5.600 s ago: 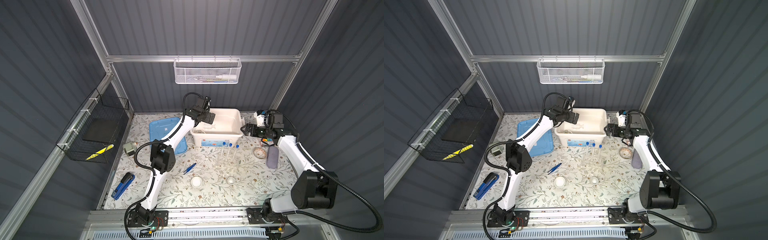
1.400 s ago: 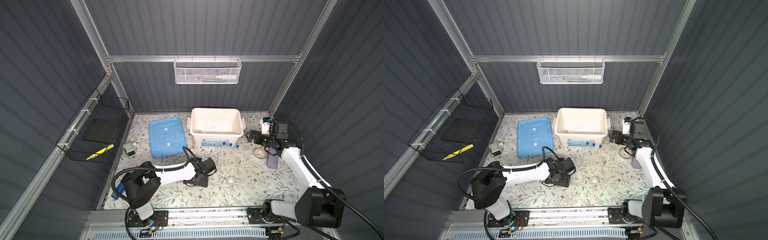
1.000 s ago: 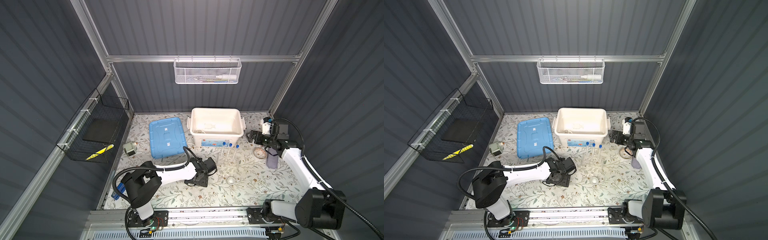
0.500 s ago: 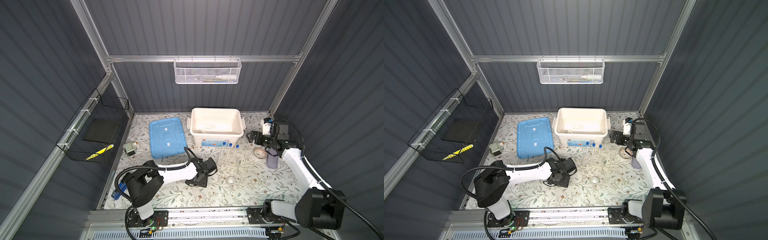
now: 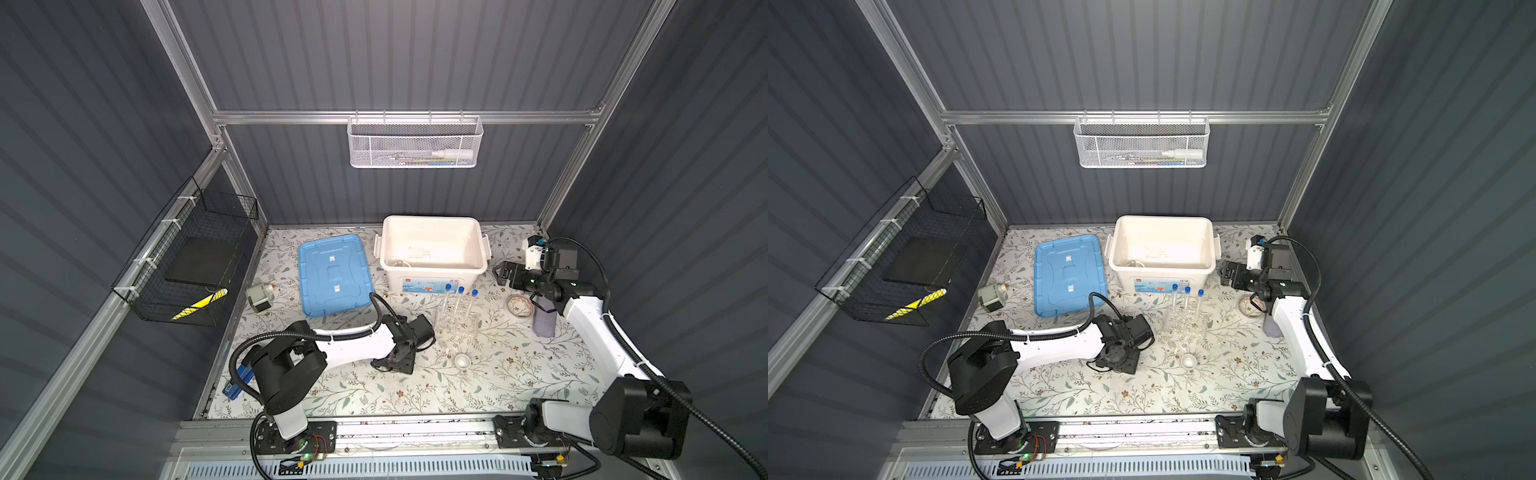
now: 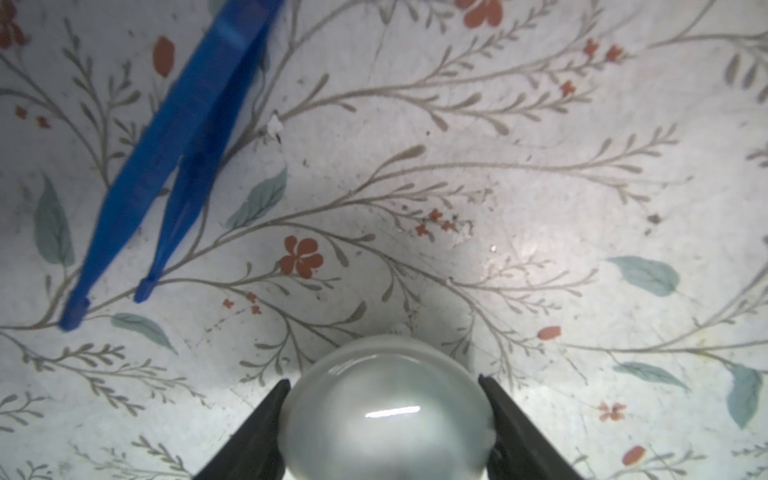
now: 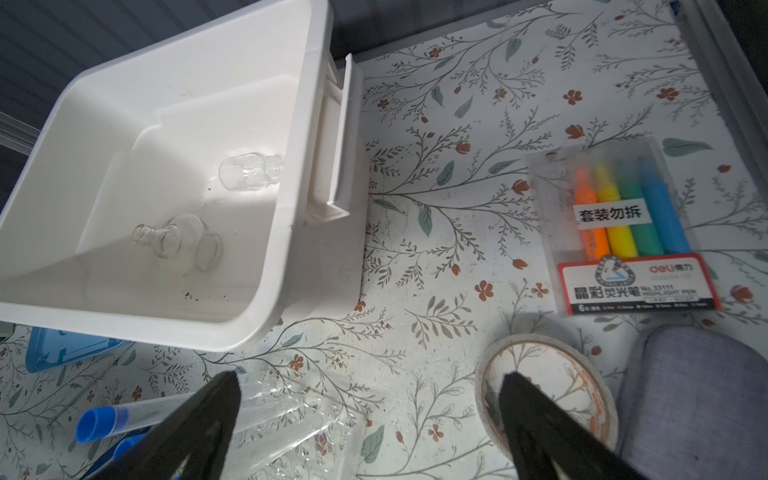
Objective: Organize the chemistry lab equipment
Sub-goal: 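Close left gripper on the small white dish and lift it, then carry the white dish with left gripper over the white bin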
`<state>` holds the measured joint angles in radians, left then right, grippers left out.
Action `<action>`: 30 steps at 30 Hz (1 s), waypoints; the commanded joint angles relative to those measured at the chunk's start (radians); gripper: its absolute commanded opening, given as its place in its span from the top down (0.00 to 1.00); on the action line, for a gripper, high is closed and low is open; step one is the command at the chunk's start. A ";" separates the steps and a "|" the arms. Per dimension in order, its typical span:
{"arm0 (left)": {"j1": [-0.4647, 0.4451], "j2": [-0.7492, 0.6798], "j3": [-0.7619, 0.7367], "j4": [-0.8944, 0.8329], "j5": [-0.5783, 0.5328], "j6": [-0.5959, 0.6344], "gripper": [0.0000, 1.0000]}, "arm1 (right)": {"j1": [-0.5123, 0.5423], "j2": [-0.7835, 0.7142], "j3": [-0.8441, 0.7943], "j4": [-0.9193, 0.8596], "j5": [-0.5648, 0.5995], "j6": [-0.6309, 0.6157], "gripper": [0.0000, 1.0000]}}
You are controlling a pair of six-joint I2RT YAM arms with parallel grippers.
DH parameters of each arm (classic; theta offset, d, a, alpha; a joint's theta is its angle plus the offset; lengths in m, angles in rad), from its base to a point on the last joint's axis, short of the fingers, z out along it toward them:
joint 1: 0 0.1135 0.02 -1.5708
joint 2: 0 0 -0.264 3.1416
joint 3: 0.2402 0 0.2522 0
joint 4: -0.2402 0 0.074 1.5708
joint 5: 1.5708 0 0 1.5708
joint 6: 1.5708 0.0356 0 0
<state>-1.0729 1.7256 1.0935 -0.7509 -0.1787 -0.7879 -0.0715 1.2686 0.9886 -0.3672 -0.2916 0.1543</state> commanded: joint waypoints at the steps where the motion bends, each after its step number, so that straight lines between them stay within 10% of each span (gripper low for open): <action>1: -0.004 -0.005 0.060 -0.053 -0.040 0.041 0.33 | -0.004 -0.011 -0.011 -0.003 -0.016 0.005 0.01; 30: 0.282 0.038 0.721 -0.246 -0.053 0.460 0.33 | -0.004 -0.003 -0.003 0.022 -0.109 0.034 0.01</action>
<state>-0.8204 1.7374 1.7550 -0.9619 -0.2352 -0.4026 -0.0715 1.2686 0.9882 -0.3592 -0.3687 0.1783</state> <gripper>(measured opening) 0.682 0.989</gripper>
